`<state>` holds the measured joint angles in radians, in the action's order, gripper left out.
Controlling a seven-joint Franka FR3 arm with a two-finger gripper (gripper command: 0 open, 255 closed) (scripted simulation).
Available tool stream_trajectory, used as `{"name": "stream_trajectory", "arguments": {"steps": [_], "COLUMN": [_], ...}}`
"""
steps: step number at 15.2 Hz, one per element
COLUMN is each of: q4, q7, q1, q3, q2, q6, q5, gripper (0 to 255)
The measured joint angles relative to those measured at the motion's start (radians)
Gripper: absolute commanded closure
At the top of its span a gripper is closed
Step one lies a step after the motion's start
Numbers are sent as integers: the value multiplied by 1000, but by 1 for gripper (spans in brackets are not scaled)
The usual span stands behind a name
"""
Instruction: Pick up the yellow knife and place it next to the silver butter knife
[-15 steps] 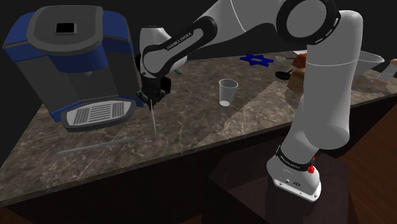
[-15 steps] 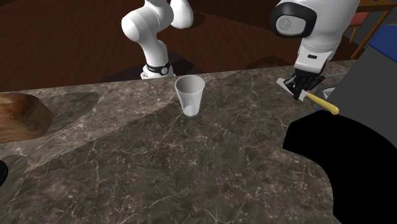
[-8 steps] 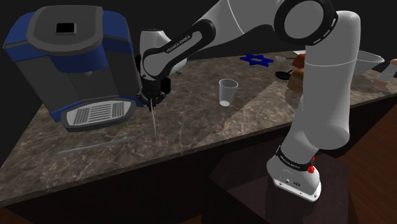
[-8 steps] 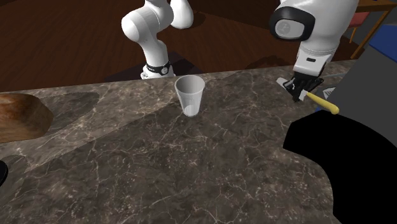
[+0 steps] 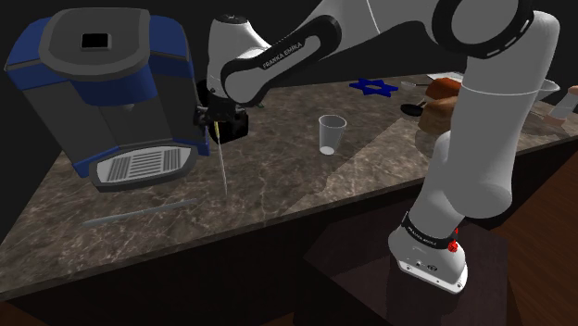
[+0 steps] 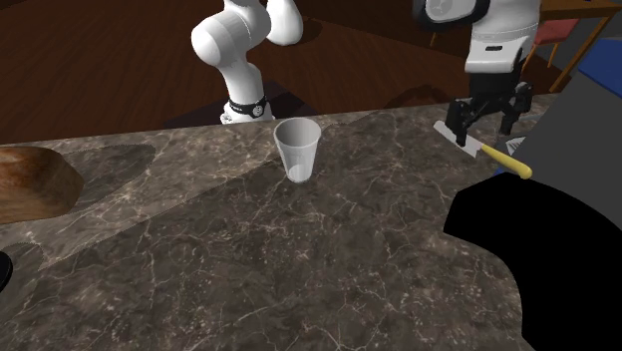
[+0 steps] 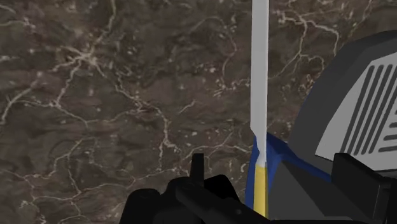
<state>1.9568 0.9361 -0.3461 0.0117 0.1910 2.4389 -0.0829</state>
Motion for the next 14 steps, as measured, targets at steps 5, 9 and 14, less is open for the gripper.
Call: {"name": "stream_trajectory", "arguments": {"steps": [5,9,14], "q4": [10,5,6], "q7": [21,25,24], "q1": [-4,-4,-3], "q3": [9,11,11], "q2": [23,57,61], "q6": [55,86,90], "q5": [-33,-37,-37], "gripper": [0,0,0]}}
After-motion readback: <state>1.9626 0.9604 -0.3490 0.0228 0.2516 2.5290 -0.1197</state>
